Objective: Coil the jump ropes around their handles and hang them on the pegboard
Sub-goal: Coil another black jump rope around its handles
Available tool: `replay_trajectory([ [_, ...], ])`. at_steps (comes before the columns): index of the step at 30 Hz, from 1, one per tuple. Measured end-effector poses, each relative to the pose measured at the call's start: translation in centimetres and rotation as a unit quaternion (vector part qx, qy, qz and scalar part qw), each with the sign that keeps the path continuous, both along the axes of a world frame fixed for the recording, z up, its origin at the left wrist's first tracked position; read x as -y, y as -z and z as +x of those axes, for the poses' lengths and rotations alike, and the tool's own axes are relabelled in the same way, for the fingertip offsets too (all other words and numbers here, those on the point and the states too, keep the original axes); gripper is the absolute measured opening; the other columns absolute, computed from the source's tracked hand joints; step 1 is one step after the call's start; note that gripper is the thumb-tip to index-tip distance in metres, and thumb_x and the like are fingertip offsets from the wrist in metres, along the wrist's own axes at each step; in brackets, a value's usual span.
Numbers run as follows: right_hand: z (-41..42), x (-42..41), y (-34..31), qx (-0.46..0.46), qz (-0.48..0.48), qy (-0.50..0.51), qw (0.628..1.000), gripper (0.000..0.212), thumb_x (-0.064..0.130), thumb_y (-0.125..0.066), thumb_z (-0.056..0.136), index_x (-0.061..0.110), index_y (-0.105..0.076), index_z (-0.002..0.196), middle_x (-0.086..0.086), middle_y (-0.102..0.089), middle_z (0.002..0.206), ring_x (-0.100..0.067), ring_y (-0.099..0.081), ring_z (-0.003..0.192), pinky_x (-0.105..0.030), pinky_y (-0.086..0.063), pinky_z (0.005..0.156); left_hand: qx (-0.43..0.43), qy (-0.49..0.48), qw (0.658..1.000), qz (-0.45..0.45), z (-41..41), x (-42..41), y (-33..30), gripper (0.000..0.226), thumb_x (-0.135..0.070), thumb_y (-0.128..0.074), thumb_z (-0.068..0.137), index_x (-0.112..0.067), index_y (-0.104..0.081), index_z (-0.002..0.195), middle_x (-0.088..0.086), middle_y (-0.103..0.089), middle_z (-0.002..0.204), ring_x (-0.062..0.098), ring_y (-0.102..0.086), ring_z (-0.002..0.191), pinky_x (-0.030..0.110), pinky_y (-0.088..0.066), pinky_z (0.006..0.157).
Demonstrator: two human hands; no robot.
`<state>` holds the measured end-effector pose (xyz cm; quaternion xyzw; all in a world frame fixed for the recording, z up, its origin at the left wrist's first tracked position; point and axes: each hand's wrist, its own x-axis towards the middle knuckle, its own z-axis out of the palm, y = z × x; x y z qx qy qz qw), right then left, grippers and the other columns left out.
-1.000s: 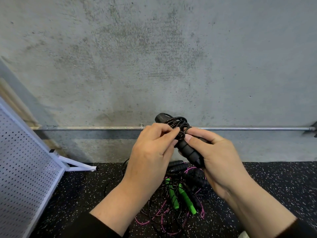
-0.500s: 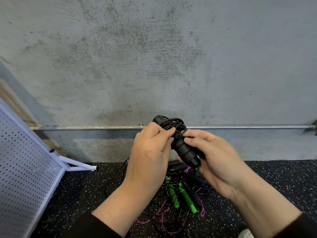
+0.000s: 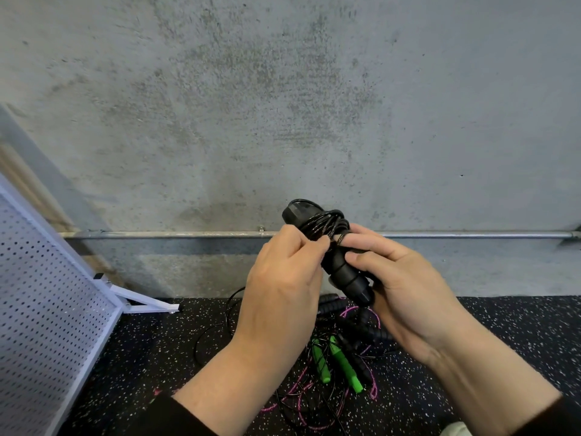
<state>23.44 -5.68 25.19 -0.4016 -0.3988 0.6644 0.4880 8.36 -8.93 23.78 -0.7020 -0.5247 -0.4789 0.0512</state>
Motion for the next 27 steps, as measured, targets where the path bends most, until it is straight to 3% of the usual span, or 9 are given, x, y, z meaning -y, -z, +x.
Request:
replay_trajectory([
  [5, 0.0, -0.1, 0.4, -0.005, 0.012, 0.001, 1.000, 0.022, 0.007, -0.074, 0.080, 0.010, -0.081, 0.100, 0.004, -0.069, 0.130, -0.016, -0.067, 0.118, -0.039, -0.053, 0.100, -0.023, 0.025, 0.999, 0.025, 0.2, 0.1, -0.1, 0.018, -0.001, -0.058, 0.098, 0.004, -0.073, 0.106, 0.006, -0.057, 0.087, 0.025, -0.054, 0.077, 0.044, -0.048, 0.064],
  [9, -0.1, 0.0, 0.1, 0.014, 0.038, -0.024, 0.999, 0.026, 0.011, -0.073, 0.082, 0.008, -0.079, 0.107, -0.007, -0.072, 0.124, -0.023, -0.068, 0.116, -0.035, -0.054, 0.094, -0.025, 0.029, 0.998, 0.051, 0.2, 0.2, -0.1, 0.030, -0.013, -0.049, 0.106, 0.002, -0.073, 0.115, 0.008, -0.061, 0.094, 0.028, -0.056, 0.081, 0.047, -0.048, 0.069],
  [14, 0.1, 0.3, -0.2, 0.072, 0.035, -0.028, 0.996, 0.019, 0.013, -0.074, 0.085, 0.011, -0.080, 0.103, -0.008, -0.076, 0.113, -0.026, -0.071, 0.110, -0.040, -0.055, 0.095, -0.024, 0.038, 0.998, 0.045, 0.0, -0.2, 0.8, 0.031, -0.011, -0.049, 0.101, -0.001, -0.073, 0.118, 0.007, -0.064, 0.102, 0.026, -0.057, 0.086, 0.047, -0.050, 0.072],
  [18, 0.2, 0.3, -0.8, 0.119, 0.034, -0.007, 0.992, 0.006, 0.010, -0.078, 0.082, 0.011, -0.082, 0.087, 0.005, -0.078, 0.101, -0.018, -0.075, 0.096, -0.029, -0.060, 0.079, -0.011, 0.046, 0.999, 0.022, -0.3, -0.5, 1.7, 0.028, -0.004, -0.055, 0.099, 0.000, -0.072, 0.121, 0.008, -0.064, 0.107, 0.025, -0.059, 0.091, 0.041, -0.052, 0.078],
  [20, 0.1, 0.1, -1.0, 0.177, 0.058, 0.012, 0.982, 0.002, 0.011, -0.079, 0.082, 0.013, -0.080, 0.081, 0.008, -0.076, 0.101, -0.014, -0.074, 0.094, -0.031, -0.059, 0.084, 0.008, 0.063, 0.998, 0.003, -0.5, -0.6, 2.0, 0.029, -0.006, -0.056, 0.099, -0.001, -0.071, 0.123, 0.006, -0.063, 0.107, 0.022, -0.060, 0.094, 0.038, -0.052, 0.080],
  [21, 0.0, 0.1, -1.1, 0.215, 0.081, 0.020, 0.973, 0.004, 0.011, -0.079, 0.082, 0.014, -0.080, 0.079, 0.008, -0.074, 0.102, -0.011, -0.072, 0.095, -0.025, -0.057, 0.085, 0.024, 0.069, 0.997, -0.007, -0.6, -0.6, 1.9, 0.030, -0.010, -0.055, 0.098, -0.002, -0.072, 0.122, 0.004, -0.063, 0.106, 0.019, -0.060, 0.095, 0.035, -0.051, 0.082],
  [23, 0.0, 0.1, -1.3, 0.271, 0.114, 0.024, 0.955, 0.009, 0.010, -0.078, 0.082, 0.016, -0.078, 0.075, 0.008, -0.073, 0.100, -0.005, -0.069, 0.088, -0.015, -0.051, 0.075, 0.054, 0.071, 0.996, -0.021, -0.7, -0.7, 1.4, 0.031, -0.019, -0.056, 0.096, -0.005, -0.074, 0.117, -0.002, -0.062, 0.102, 0.012, -0.060, 0.095, 0.029, -0.050, 0.084],
  [25, 0.1, 0.3, -1.4, 0.268, 0.109, 0.000, 0.957, 0.013, 0.009, -0.074, 0.085, 0.016, -0.077, 0.075, 0.004, -0.074, 0.087, -0.008, -0.066, 0.070, -0.021, -0.049, 0.061, 0.051, 0.079, 0.995, -0.041, -0.9, -0.9, 0.7, 0.032, -0.026, -0.059, 0.093, -0.014, -0.073, 0.120, -0.008, -0.060, 0.100, 0.008, -0.058, 0.094, 0.030, -0.050, 0.085],
  [27, 0.5, 0.6, -1.6, 0.279, 0.107, -0.026, 0.954, 0.013, 0.010, -0.072, 0.086, 0.017, -0.077, 0.077, 0.000, -0.073, 0.077, -0.008, -0.061, 0.063, -0.024, -0.047, 0.056, -0.009, 0.101, 0.993, -0.067, -1.4, -1.1, 0.2, 0.036, -0.030, -0.060, 0.092, -0.031, -0.066, 0.127, -0.012, -0.054, 0.097, 0.008, -0.054, 0.094, 0.035, -0.045, 0.087],
])
